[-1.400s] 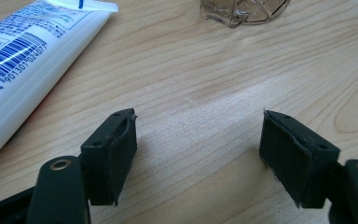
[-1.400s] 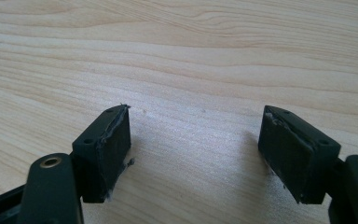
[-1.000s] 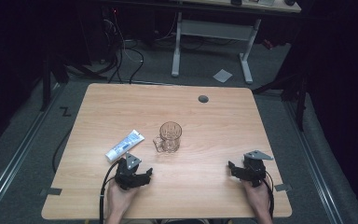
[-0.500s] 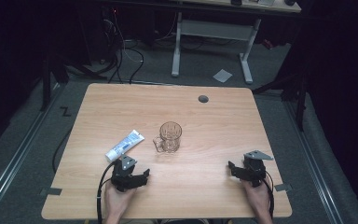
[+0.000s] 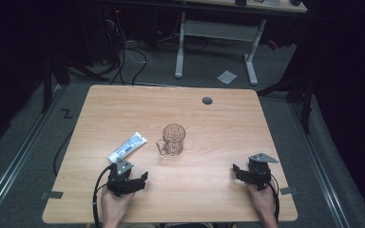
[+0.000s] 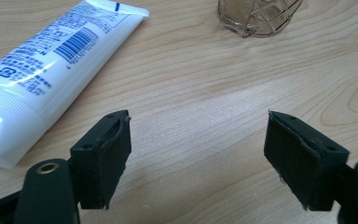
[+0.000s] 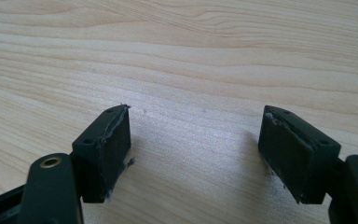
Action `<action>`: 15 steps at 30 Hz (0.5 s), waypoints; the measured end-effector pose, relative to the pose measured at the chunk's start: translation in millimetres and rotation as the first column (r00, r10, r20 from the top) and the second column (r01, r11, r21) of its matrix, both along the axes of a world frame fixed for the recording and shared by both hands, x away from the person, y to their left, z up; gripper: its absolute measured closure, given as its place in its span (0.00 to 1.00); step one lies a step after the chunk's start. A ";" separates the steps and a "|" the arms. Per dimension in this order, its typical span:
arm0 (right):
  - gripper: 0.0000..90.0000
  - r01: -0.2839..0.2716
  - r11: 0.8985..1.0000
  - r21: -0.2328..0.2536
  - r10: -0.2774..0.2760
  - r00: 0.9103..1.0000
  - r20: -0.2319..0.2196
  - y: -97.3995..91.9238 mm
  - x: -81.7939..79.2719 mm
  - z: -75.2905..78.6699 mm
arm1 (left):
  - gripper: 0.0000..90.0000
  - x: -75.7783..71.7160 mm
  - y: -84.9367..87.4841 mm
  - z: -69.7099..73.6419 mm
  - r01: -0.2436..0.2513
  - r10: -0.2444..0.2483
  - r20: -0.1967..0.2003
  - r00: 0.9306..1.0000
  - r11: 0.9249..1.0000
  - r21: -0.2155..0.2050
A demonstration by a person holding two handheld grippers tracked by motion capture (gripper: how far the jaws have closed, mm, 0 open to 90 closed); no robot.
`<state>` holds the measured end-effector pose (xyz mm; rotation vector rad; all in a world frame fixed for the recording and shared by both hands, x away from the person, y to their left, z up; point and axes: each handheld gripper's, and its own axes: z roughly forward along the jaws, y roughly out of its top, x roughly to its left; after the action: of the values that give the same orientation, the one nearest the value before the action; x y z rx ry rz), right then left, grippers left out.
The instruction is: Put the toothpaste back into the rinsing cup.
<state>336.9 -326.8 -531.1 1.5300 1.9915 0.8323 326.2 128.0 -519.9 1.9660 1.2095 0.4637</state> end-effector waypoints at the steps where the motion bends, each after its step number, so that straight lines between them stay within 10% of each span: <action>1: 0.28 0.000 1.000 0.000 0.000 1.000 0.000 0.0 0.0 0.0 | 0.26 -0.4 1.5 0.9 0.003 -0.003 -0.005 1.000 1.000 -0.005; 15: 0.28 0.000 1.000 0.000 0.000 1.000 0.000 0.0 -0.1 0.0 | 0.27 -4.0 20.7 10.8 -0.030 0.030 0.013 0.999 0.999 -0.013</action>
<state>336.8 -326.7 -531.1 1.5297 1.9914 0.8328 322.2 148.7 -509.1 1.9337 1.2319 0.4829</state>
